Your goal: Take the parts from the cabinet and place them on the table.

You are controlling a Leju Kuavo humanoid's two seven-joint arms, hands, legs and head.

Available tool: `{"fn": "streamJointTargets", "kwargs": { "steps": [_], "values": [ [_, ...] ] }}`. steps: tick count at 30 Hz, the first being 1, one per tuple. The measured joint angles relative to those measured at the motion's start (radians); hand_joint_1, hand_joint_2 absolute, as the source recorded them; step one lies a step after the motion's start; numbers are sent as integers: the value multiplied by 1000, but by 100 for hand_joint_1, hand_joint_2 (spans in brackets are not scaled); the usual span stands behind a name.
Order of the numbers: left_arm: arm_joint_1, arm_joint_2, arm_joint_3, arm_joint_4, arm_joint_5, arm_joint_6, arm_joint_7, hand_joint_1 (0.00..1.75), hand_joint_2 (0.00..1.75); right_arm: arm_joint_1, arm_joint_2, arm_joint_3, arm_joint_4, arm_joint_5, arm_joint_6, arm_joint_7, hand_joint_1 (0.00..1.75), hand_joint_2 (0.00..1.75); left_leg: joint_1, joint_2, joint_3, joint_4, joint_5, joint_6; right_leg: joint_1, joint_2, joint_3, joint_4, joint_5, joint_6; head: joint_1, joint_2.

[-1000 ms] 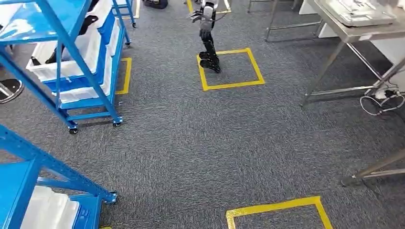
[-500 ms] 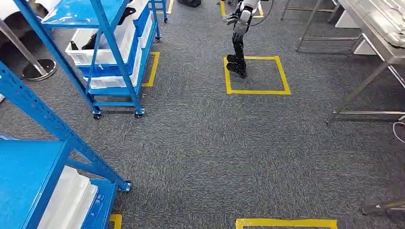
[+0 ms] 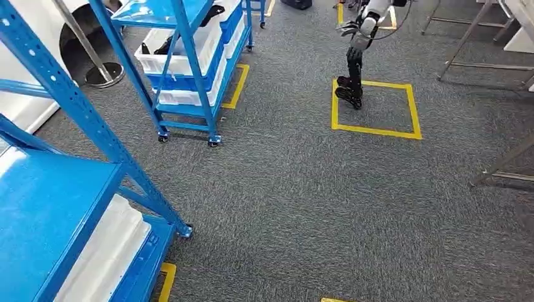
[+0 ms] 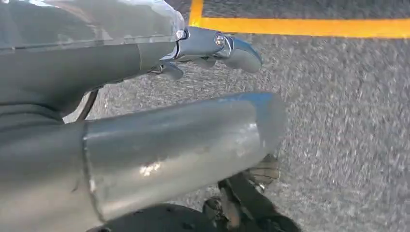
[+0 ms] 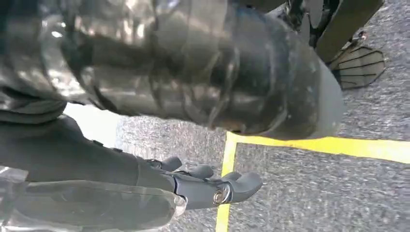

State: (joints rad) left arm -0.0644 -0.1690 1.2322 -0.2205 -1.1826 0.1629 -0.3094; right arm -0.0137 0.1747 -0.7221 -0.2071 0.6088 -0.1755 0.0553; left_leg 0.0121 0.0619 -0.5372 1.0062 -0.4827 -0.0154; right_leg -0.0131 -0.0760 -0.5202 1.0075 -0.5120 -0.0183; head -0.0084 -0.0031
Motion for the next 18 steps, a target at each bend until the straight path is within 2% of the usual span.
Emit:
{"fn": "streamJointTargets", "kwargs": {
  "steps": [1,4,5,6,7,8,9,10,11,12,13,14,15,16,18],
  "values": [
    [-3,0,0,0,0,0,0,0,0,0,0,0,0,0,2,0,0,0,-7,-5,3,-9,-2,10,6,-8,0,4,-5,8,1,0],
    [3,0,0,0,0,0,-1,0,0,-7,0,0,0,1,3,-2,0,0,-11,-30,-7,-8,0,24,6,-24,7,-3,-2,20,0,0],
    [3,0,0,0,0,0,-1,0,0,-10,0,0,0,1,3,-4,0,0,-3,-39,4,-21,9,35,6,-26,9,-1,-7,27,1,0],
    [3,-3,0,0,0,0,-2,0,0,-8,0,0,0,1,3,-3,0,0,-1,-45,6,-26,12,41,0,12,7,18,-25,32,1,0],
    [1,-2,0,0,0,0,-2,0,0,-5,0,0,0,1,4,-4,0,0,0,-52,3,-26,16,48,0,47,-20,76,-68,33,2,0],
    [0,-2,0,0,0,0,-2,0,0,-4,0,0,0,1,4,-4,0,0,-1,-60,0,-26,16,50,-1,62,-56,151,-110,34,1,0],
    [-2,-2,0,0,0,0,-2,0,0,-3,0,0,0,1,4,-4,0,0,-2,-68,-2,-26,17,52,-1,68,-93,229,-144,35,1,0],
    [-2,-2,0,0,0,0,-2,0,0,-2,0,0,0,1,3,-3,0,0,-3,-78,-3,-24,17,52,-1,70,-125,291,-163,36,1,0],
    [-2,-2,0,0,0,0,-2,0,0,-2,0,0,0,1,4,-3,0,0,-4,-90,-3,-22,17,52,-2,71,-138,311,-154,36,1,0],
    [0,-2,0,0,0,0,-2,0,0,-2,0,0,0,1,4,-3,0,0,-4,-104,-3,-19,17,51,-2,71,-125,277,-117,36,1,0],
    [0,-2,0,0,-1,0,-2,0,0,-2,0,0,0,2,5,-3,0,0,-3,-116,-3,-16,15,49,-3,75,-96,210,-70,34,1,0],
    [0,-3,0,0,-1,0,-2,0,0,-2,0,0,0,3,5,-3,0,0,-3,-130,-2,-12,13,47,-4,86,-54,115,-18,30,1,0],
    [0,-3,0,0,-1,0,-2,0,0,0,0,0,0,3,5,-3,0,0,-2,-140,-4,-9,10,44,-7,121,-22,38,11,25,2,0],
    [-2,-5,0,0,-1,0,-2,0,0,1,-1,0,0,3,5,-3,0,0,-9,-147,-9,-2,8,38,-6,153,-17,22,-4,23,1,0],
    [-1,-5,0,0,-1,1,-3,0,0,-4,-1,0,0,4,5,-3,0,0,-3,-163,-17,-3,12,25,-1,134,-21,23,-1,20,1,0]
  ]
}}
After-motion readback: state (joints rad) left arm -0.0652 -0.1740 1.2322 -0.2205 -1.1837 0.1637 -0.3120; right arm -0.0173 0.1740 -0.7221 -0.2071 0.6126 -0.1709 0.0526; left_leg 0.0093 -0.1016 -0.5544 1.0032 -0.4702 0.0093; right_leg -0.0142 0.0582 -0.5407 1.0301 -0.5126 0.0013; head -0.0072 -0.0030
